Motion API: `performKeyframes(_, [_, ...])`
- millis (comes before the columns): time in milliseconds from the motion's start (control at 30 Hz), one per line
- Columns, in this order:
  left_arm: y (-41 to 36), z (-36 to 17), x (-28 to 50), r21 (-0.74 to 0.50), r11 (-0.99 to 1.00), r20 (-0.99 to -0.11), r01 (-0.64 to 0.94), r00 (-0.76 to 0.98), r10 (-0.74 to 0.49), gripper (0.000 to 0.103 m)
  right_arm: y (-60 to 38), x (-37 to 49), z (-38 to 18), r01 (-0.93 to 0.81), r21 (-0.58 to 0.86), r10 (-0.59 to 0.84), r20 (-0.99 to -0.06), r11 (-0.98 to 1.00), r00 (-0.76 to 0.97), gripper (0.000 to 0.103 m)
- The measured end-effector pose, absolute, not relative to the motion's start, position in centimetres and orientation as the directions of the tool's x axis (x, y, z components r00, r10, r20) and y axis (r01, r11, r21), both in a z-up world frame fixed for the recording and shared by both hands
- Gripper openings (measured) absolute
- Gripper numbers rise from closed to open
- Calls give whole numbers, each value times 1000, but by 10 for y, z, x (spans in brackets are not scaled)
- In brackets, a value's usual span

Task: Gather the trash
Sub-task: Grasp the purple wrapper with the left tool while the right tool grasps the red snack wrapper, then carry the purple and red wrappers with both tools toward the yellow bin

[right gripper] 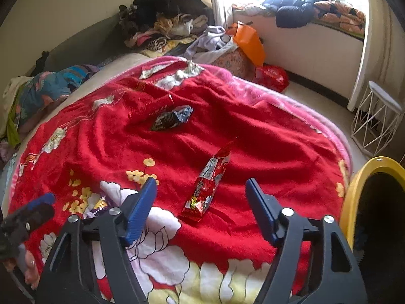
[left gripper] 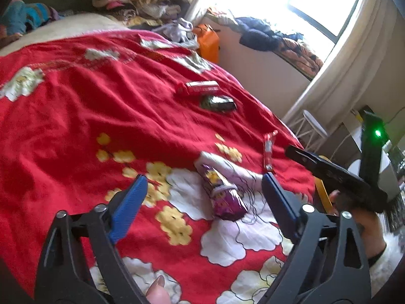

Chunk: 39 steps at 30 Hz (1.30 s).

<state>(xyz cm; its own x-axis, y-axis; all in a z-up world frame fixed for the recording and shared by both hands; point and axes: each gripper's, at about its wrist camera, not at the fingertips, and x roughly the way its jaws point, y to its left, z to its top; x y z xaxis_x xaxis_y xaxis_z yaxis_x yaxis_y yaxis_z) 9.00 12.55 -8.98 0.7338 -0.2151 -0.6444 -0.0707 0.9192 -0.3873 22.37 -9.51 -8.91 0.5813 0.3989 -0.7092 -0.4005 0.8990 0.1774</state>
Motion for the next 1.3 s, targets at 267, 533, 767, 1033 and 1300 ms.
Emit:
performKeyframes(267, [102,-107,101,-371,928,-683,-32,686,-249,56,-85,250,-118,-391,191,389,-757,900,525,50])
performKeyframes(533, [94,-124,107,-339,940,-724,-35,648,-237,27,-84,256,-137,-378,236,408,-776,895,480,27])
performKeyframes(767, [91,-124,107,-335,942,-720,-12,649,-248,14,-94,244,-128,-376,252,425,-751,892,505,21])
performKeyframes(1033, [88,-100,101,-310,951,-672,21,702,-235,12,-95,228,-103,-428,257,471,-707,866,528,19])
performKeyframes(1300, [85,-77,101,-302,953,-636,37,736,-230,12,-104,214,-78,-444,269,498,-667,855,554,19])
